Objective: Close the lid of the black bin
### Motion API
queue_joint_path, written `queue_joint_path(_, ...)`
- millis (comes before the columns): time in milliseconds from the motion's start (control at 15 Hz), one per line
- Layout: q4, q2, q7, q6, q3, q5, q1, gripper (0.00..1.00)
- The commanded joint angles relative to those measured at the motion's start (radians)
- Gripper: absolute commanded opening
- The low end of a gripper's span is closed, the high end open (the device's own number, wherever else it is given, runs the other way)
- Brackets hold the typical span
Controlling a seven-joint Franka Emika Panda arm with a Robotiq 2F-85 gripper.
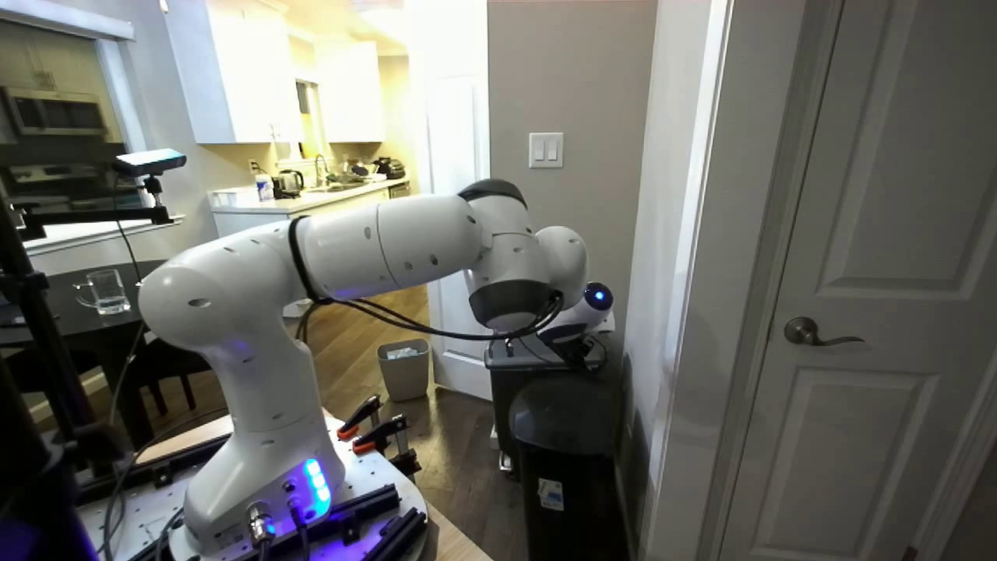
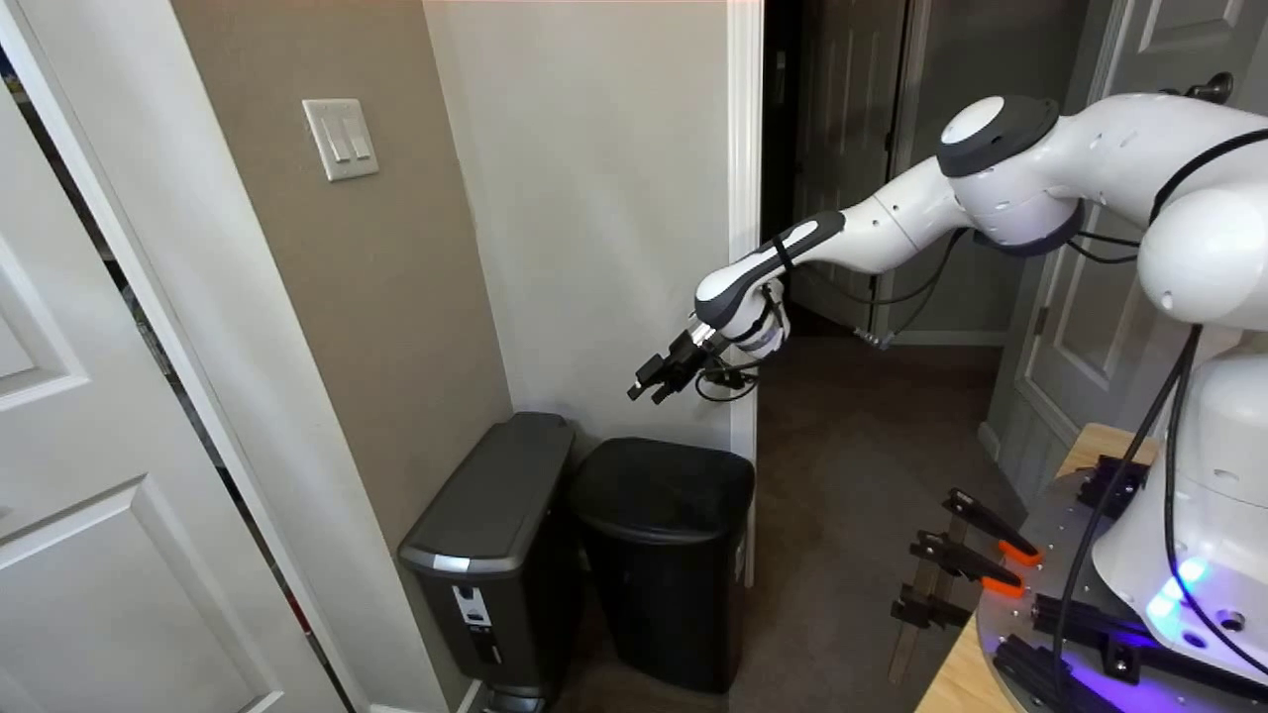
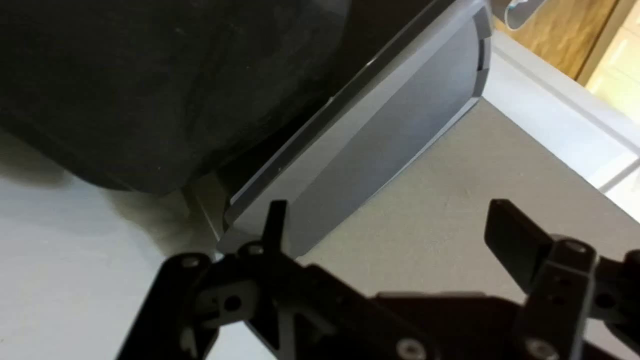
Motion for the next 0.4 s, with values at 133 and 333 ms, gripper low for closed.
queue_joint_path(133,0.006,0.054,-0.017,-0.026,0.055,0.037,-0.036,1.0)
queue_joint_path(333,0.013,0.064,-0.018,-0.029,0.066,0.038,-0.042,1.0)
